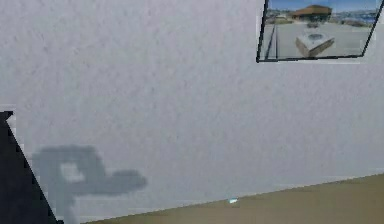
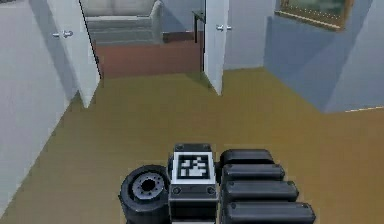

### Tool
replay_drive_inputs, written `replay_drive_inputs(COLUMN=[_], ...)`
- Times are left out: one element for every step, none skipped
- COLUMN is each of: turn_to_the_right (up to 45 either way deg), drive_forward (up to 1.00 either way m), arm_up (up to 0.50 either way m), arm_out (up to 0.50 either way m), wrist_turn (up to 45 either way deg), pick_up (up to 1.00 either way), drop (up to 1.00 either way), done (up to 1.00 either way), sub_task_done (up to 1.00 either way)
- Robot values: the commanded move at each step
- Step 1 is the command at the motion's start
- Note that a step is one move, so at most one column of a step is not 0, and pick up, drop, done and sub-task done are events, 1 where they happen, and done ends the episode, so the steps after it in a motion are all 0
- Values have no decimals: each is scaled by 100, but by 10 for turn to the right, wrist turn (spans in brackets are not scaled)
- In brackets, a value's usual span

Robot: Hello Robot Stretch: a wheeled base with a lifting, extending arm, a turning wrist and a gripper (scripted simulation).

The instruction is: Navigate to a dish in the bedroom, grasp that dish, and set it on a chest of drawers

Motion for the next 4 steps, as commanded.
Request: replay_drive_inputs(turn_to_the_right=[-450,-450,-180,0], drive_forward=[0,0,0,40], arm_up=[0,0,0,0], arm_out=[0,0,0,0], wrist_turn=[0,0,0,0], pick_up=[0,0,0,0], drop=[0,0,0,0], done=[0,0,0,0], sub_task_done=[0,0,0,0])
